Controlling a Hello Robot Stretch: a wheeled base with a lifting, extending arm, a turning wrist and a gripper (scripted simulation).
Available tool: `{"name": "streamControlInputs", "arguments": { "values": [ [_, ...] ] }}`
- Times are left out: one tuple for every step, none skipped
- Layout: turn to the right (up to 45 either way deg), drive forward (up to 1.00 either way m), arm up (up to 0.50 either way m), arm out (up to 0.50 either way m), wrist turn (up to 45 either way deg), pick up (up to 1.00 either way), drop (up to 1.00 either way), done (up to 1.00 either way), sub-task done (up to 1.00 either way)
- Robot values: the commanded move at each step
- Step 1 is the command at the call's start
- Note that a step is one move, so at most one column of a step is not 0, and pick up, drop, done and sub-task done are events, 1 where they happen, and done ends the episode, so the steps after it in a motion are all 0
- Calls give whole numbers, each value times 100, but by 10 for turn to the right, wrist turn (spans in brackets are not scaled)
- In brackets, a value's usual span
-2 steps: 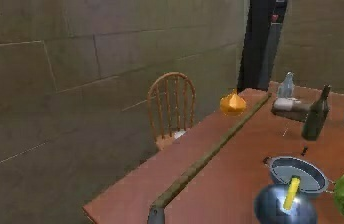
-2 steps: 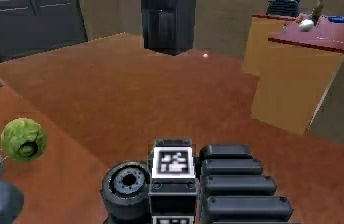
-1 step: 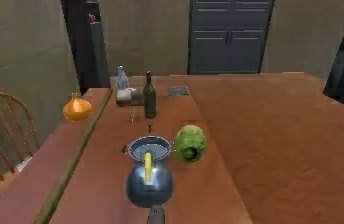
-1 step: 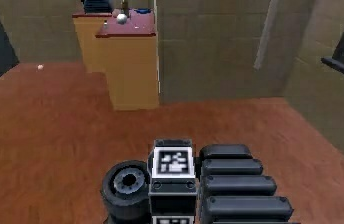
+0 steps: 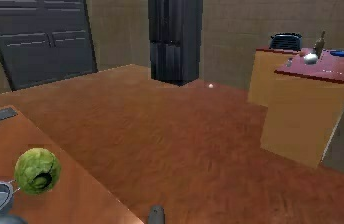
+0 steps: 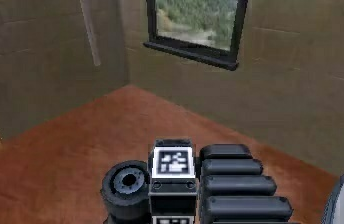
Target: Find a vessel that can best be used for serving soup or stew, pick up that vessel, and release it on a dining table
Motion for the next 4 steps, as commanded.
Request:
{"name": "streamControlInputs", "arguments": {
  "values": [
    [240, 0, 0, 0, 0, 0, 0, 0, 0],
    [-450, 0, 0, 0, 0, 0, 0, 0, 0],
    [-450, 0, 0, 0, 0, 0, 0, 0, 0],
    [-450, 0, 0, 0, 0, 0, 0, 0, 0]
  ]
}}
